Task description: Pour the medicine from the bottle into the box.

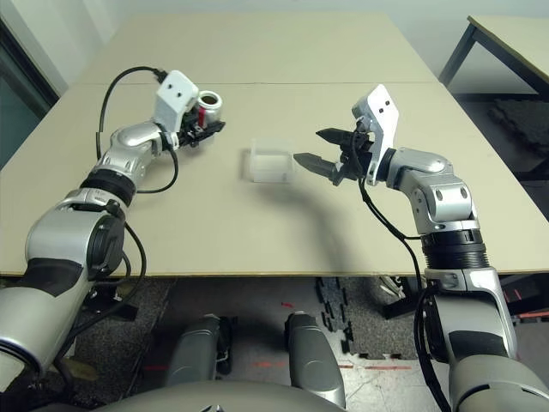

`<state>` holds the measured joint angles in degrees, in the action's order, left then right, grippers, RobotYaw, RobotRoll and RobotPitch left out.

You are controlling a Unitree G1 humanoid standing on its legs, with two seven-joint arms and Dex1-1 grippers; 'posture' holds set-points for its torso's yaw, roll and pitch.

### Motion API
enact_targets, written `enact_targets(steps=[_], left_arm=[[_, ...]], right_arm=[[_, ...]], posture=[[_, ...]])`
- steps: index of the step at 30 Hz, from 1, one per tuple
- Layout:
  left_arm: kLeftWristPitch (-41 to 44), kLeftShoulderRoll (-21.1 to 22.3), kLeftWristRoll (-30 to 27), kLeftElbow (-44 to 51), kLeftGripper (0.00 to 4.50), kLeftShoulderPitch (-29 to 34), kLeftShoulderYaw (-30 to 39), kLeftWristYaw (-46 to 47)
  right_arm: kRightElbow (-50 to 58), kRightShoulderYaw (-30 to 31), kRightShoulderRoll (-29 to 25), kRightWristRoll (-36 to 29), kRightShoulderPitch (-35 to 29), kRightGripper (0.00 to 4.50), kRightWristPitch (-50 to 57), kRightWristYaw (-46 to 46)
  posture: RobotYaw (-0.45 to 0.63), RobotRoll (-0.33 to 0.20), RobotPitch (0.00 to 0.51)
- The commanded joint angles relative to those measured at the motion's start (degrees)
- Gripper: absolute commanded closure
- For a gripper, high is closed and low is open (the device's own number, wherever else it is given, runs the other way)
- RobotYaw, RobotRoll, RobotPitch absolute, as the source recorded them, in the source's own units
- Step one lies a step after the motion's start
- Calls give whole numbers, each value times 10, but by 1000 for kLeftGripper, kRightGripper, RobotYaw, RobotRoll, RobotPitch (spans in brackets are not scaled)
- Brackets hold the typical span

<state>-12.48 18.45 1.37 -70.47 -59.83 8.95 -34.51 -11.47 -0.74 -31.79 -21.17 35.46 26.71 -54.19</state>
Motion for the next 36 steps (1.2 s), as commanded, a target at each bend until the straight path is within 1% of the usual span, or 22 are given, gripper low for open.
enact_targets(steps=[1,6,16,21,25,30,36], left_arm=[[-12,-9,-28,17,1751,33,14,-1],[-27,-15,-43,22,1751,63,21,12],[-33,-22,-84,18,1751,84,47,-3],[-31,-20,-93,23,37,97,47,-15],[-34,-25,-101,37,37,114,47,-25],[-34,-27,-117,84,37,149,45,-38],[-3,-25,-138,189,37,220,44,-31]], right_arm=[[-9,6,4,7,11,0,-7,-3],[-11,3,4,8,13,0,-7,-6],[-5,-2,3,6,8,0,-4,-4],[-5,-4,2,5,7,0,-4,-3],[-6,-4,4,5,8,0,-4,-1],[-7,-3,7,4,8,0,-5,-1],[-4,-2,14,2,5,0,-3,1]], posture=[[-65,0,99],[-68,0,98],[-86,0,95],[-86,0,94],[-79,0,93],[-68,0,96],[-36,0,100]])
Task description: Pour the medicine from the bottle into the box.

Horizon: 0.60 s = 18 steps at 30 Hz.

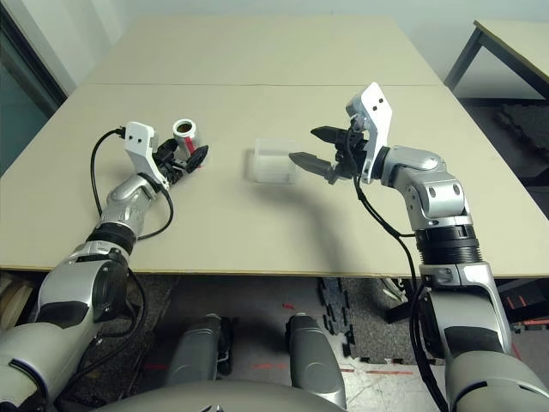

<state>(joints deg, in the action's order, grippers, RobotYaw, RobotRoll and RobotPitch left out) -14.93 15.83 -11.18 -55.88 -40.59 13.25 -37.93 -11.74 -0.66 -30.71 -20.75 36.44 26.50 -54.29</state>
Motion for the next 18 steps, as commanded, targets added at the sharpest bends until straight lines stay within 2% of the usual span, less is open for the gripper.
enact_targets(steps=[1,7,13,18], left_arm=[[29,1,-14,62,37,40,0,4],[88,16,-29,199,37,123,1,22],[161,57,-57,326,37,184,18,31],[193,94,-70,382,37,218,54,60]], right_arm=[[-1,-3,5,-3,-6,0,-1,2],[1,0,18,-5,-15,0,0,3],[-13,-7,17,3,-31,0,-7,8],[-64,-34,29,24,-34,0,-54,78]], posture=[[-32,0,102],[-3,0,115],[13,0,126],[19,0,129]])
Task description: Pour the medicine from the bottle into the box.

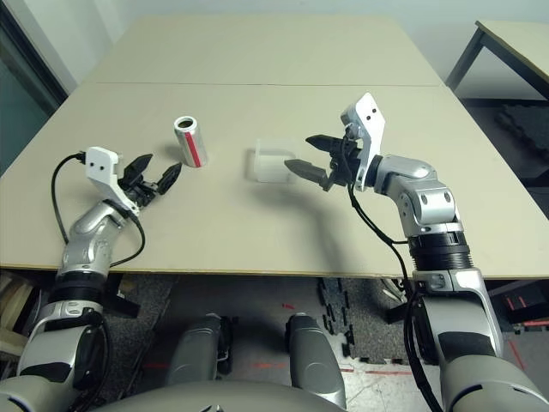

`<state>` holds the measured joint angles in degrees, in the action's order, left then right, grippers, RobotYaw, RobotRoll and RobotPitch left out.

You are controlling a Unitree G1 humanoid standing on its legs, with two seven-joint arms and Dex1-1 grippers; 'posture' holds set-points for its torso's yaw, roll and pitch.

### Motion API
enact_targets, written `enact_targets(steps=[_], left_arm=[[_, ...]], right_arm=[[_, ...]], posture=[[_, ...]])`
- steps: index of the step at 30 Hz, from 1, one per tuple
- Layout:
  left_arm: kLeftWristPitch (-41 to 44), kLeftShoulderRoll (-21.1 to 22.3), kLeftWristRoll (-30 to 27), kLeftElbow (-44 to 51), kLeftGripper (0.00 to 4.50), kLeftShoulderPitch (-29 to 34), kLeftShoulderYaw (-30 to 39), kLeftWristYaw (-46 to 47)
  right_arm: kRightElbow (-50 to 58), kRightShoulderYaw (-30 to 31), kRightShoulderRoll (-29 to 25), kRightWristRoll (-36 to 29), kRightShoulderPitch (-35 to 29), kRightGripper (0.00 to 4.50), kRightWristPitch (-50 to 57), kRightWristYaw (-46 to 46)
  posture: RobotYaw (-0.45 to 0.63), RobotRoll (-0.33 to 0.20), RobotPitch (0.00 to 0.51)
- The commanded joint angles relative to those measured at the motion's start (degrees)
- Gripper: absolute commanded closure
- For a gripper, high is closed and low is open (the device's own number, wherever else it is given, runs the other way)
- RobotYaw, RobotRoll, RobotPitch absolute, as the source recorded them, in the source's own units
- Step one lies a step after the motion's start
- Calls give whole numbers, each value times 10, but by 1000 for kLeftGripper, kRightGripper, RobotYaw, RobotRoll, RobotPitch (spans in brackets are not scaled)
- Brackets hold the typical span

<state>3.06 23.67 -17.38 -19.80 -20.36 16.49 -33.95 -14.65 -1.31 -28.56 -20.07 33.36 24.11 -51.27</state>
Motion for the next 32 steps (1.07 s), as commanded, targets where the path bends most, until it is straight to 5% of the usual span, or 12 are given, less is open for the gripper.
enact_targets(steps=[1,18,32], left_arm=[[6,22,-7,18,37,14,34,33],[-79,49,38,-154,37,-72,69,168],[-138,70,50,-274,37,-127,64,193]], right_arm=[[-51,-36,13,23,-2,0,-44,75],[-297,-165,62,103,29,0,-345,466],[-355,-186,69,100,23,0,-387,542]], posture=[[22,0,130],[-26,0,131],[-51,0,133]])
